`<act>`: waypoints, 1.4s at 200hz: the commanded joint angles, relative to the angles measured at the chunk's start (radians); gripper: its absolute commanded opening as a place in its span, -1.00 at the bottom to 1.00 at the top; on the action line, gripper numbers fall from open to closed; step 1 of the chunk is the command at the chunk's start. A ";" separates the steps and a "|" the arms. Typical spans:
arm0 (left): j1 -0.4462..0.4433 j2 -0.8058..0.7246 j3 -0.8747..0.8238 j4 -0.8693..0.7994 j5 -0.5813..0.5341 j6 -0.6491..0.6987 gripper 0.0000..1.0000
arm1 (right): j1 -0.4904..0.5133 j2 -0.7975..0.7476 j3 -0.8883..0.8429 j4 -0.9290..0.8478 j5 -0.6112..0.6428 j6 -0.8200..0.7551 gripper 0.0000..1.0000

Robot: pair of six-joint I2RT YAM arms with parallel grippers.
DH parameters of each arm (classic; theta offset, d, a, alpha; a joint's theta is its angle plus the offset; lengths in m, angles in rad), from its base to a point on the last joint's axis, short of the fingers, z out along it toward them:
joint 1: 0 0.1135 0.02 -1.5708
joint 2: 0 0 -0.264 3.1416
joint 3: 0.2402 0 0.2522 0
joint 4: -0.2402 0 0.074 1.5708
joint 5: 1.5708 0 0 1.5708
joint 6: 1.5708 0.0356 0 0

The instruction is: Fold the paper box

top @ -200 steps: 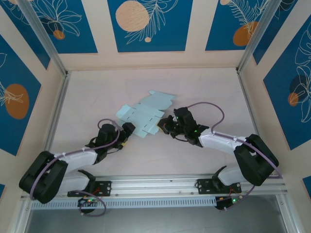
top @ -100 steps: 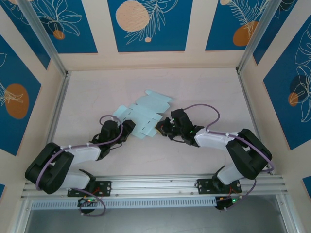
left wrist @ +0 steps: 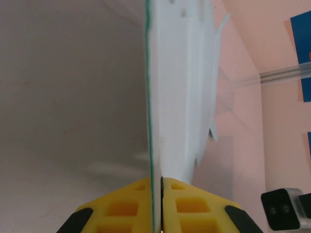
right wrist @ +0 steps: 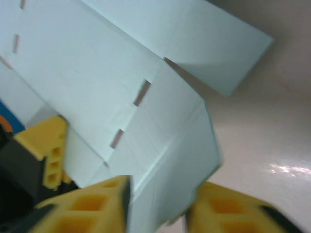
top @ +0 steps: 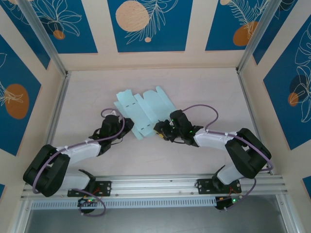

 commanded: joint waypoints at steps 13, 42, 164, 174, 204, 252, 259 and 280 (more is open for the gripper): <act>-0.001 -0.056 0.116 -0.262 -0.006 0.272 -0.84 | -0.030 -0.053 0.019 -0.150 -0.007 -0.090 0.28; 0.007 -0.064 0.280 -0.572 0.018 0.532 -0.84 | -0.058 -0.145 0.052 -0.332 0.025 -0.212 0.61; 0.001 0.152 0.844 -1.196 -0.277 1.389 -0.79 | -0.251 -0.330 0.233 -0.751 0.079 -0.560 0.89; -0.013 0.171 0.851 -1.174 -0.304 1.474 -0.79 | -0.270 -0.319 0.233 -0.747 0.057 -0.563 0.89; -0.047 0.234 0.862 -1.084 -0.347 1.719 -0.80 | -0.325 -0.307 0.234 -0.734 -0.003 -0.596 0.89; -0.096 0.351 0.948 -1.012 -0.332 1.914 -0.86 | -0.374 -0.307 0.251 -0.680 -0.057 -0.703 0.89; -0.106 0.366 0.957 -1.003 -0.320 1.928 -0.85 | -0.388 -0.307 0.246 -0.664 -0.069 -0.701 0.89; -0.138 0.409 0.964 -0.962 -0.331 1.965 -0.84 | -0.450 -0.297 0.237 -0.622 -0.143 -0.678 0.89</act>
